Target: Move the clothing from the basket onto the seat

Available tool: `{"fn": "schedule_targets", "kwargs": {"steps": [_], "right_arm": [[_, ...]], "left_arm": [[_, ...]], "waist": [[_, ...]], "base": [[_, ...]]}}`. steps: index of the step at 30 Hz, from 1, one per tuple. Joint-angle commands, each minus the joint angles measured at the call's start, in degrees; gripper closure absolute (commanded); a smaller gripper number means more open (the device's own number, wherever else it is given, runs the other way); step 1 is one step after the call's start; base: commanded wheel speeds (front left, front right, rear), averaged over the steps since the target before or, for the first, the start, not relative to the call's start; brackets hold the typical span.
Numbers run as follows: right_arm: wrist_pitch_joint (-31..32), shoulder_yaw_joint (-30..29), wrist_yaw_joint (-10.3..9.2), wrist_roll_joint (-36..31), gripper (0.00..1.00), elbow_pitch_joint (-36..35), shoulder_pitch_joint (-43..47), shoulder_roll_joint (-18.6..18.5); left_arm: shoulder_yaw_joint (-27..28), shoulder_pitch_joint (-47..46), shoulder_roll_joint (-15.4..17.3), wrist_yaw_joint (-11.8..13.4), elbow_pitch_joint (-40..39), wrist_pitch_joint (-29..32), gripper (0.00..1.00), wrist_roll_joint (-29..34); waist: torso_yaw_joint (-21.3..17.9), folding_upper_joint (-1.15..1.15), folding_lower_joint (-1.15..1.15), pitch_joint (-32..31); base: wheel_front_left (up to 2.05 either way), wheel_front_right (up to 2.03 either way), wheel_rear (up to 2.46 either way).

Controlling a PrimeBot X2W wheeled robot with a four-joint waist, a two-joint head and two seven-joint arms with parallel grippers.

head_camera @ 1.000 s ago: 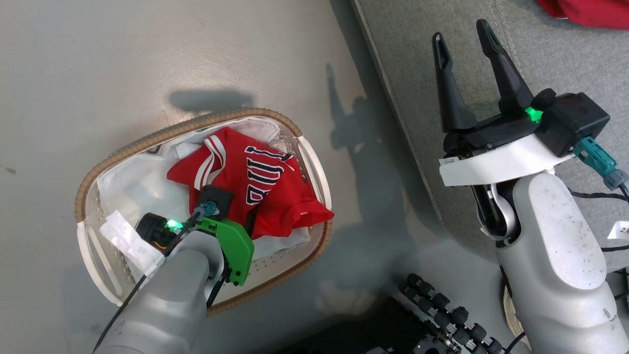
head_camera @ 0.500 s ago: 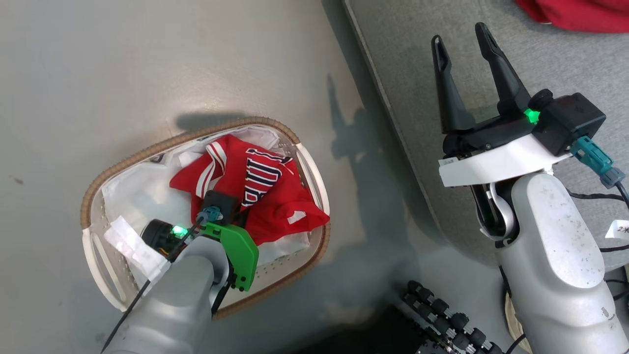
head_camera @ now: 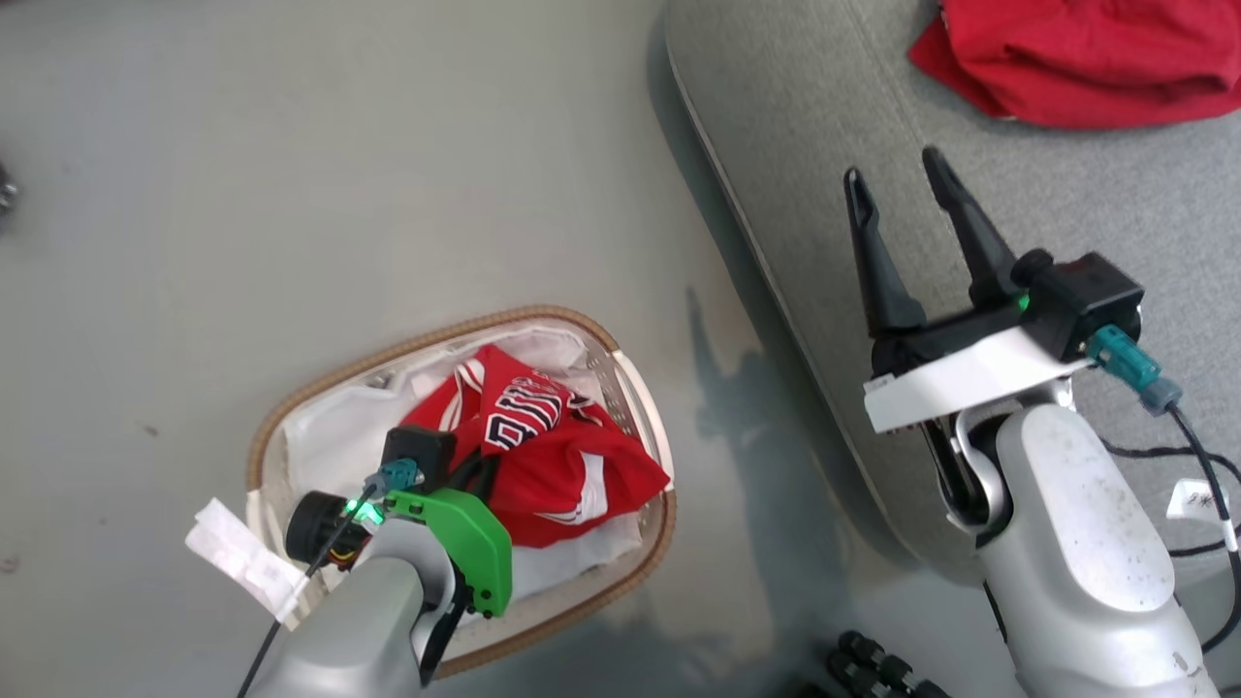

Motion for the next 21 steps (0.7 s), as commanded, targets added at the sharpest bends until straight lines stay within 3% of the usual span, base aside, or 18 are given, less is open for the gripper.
{"fn": "schedule_targets", "kwargs": {"steps": [1, 15, 21], "right_arm": [[-0.1, -0.2, -0.06, -0.6, 0.00, 0.5, 1.5, -0.2], [-0.1, -1.8, -0.06, -2.3, 0.00, 3.6, 8.9, -0.2], [-0.1, -2.3, -0.06, -2.6, 0.00, 4.6, 12.0, -0.2]], "left_arm": [[1.2, 1.9, 0.0, 0.1, -1.5, -0.2, 1.00, 0.8], [15.9, 13.9, -1.3, -0.1, -18.4, -0.2, 1.00, 10.7], [19.7, 16.5, -2.1, -0.2, -25.1, -0.2, 1.00, 13.4]], "waist": [[3.7, 0.00, 0.00, -6.2], [10.5, 0.00, 0.00, -18.6], [12.5, 0.00, 0.00, -22.3]], "base": [[0.00, 0.00, 0.00], [0.00, 0.00, 0.00], [0.00, 0.00, 0.00]]}}
